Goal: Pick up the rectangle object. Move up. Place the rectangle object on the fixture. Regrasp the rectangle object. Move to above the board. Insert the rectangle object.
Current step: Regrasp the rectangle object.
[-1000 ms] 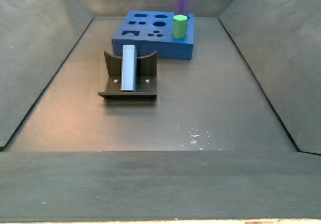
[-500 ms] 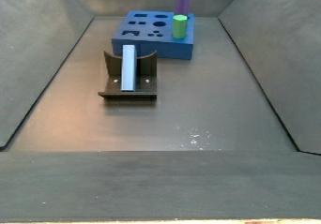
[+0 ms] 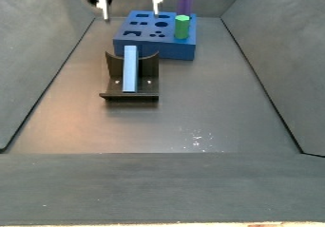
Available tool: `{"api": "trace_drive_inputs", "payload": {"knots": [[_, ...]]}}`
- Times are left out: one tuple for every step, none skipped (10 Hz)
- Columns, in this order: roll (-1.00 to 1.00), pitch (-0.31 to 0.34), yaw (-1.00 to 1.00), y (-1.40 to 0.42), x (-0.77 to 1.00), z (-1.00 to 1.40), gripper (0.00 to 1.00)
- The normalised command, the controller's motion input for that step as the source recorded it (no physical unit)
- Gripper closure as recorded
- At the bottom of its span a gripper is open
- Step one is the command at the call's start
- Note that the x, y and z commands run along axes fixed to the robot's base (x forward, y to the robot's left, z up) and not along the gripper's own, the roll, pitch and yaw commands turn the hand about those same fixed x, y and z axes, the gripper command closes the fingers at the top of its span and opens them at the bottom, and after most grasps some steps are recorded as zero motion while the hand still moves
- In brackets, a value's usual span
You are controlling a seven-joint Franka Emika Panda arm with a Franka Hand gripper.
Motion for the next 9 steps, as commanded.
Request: {"api": "trace_drive_inputs", "payload": {"knots": [[0.13,-0.179,0.19,0.05,0.09,-1.0,0.0],[0.12,-0.241,0.11,0.04,0.1,-1.0,0.0],[0.12,-0.252,0.08,0.04,0.1,-1.0,0.0],[0.13,-0.243,0.0,0.03,0.11,-0.97,0.0],[0.12,-0.226,-0.03,0.03,0.1,-0.87,0.0],[0.11,-0.175,-0.06,0.02,0.08,-0.67,0.0],[0.11,-0.128,-0.08,0.01,0.08,-0.52,0.0],[0.11,-0.068,-0.08,0.0,0.08,-0.33,0.0],[0.1,-0.017,-0.1,0.01,0.05,-0.23,0.0]]}}
